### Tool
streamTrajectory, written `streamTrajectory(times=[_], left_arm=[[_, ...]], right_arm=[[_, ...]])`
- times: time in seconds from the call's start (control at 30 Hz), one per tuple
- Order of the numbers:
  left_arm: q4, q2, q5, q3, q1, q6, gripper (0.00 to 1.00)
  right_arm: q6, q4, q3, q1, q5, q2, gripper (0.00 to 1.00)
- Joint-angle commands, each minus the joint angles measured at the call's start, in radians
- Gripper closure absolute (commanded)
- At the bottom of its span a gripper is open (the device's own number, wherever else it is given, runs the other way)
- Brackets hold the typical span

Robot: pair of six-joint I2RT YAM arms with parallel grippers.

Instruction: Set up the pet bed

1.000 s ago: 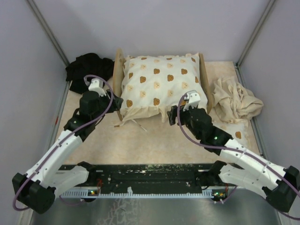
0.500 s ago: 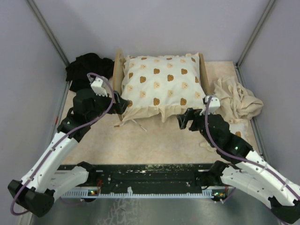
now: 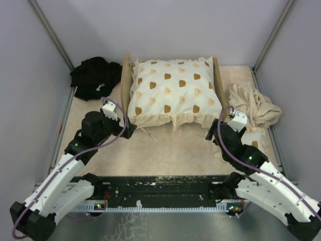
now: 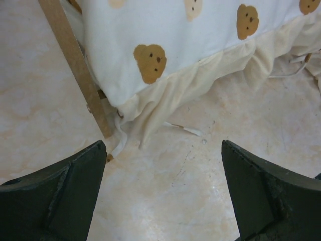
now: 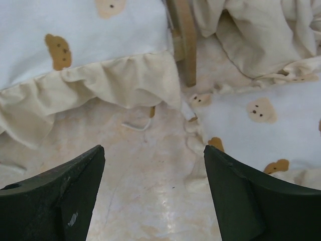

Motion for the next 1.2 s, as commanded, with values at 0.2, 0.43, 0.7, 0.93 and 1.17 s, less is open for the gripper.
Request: streamTrajectory(times=[0.2, 0.43, 0.7, 0.93, 1.17], left_arm=[[0.066, -0.055, -0.063, -0.002, 0.001, 0.081, 0.0], [0.033, -0.068, -0.149, 0.006, 0.001, 0.086, 0.0], [0.03, -0.079, -0.145, 0.001, -0.001, 0.1, 0.0], [0.02, -0.095, -0.14, -0.002, -0.002, 0.117, 0.01], [0.006, -0.097, -0.159, -0.002, -0.003, 0.123, 0.03]], right_arm=[[0.065, 0.04, -0.07, -0.404, -0.17, 0.105, 0.32], [0.108, 0.117, -0.166, -0.638, -0.251, 0.119, 0.32], [0.132, 0.252, -0.232, -0.689, -0.228, 0.203, 0.28], [0.163, 0.311, -0.294, -0.713, -0.174, 0.259, 0.41], [0.081, 0.27, -0.262, -0.712, -0.101, 0.132, 1.0]])
